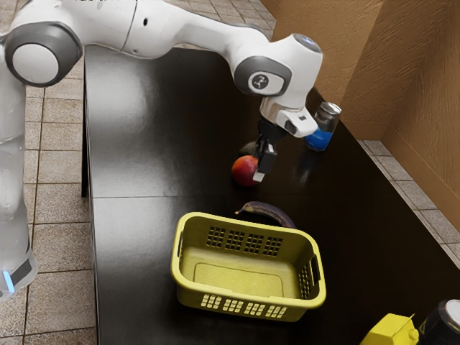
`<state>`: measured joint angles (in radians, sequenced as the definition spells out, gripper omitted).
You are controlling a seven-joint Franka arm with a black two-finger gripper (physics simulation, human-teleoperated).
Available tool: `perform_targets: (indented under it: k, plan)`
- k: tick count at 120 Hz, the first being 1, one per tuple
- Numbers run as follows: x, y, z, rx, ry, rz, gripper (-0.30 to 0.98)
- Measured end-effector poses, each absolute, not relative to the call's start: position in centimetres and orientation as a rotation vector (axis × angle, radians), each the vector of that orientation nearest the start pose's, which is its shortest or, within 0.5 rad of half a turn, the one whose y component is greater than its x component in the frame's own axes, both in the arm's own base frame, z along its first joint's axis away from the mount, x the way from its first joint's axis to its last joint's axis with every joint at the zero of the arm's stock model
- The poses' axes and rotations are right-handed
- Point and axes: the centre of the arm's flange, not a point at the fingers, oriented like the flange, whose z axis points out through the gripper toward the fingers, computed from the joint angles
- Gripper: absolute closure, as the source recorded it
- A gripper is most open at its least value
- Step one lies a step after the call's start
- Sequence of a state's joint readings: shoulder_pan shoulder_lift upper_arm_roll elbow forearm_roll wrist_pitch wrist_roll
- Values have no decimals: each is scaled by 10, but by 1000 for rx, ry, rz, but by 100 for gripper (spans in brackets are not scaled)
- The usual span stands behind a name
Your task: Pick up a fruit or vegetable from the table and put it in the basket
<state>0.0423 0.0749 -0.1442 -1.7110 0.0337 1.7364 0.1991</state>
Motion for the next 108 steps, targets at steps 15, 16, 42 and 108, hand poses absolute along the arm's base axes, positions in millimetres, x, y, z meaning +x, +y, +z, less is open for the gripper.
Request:
perform_targets:
  k: [15,16,42,108]
  plan:
    - [587,-46,522,-3078,489,58,0]
    - [588,-47,522,-3077,493,55,0]
    - [625,-92,519,-3072,644,-24,0]
    - [641,-87,442,-3072,818,127,0]
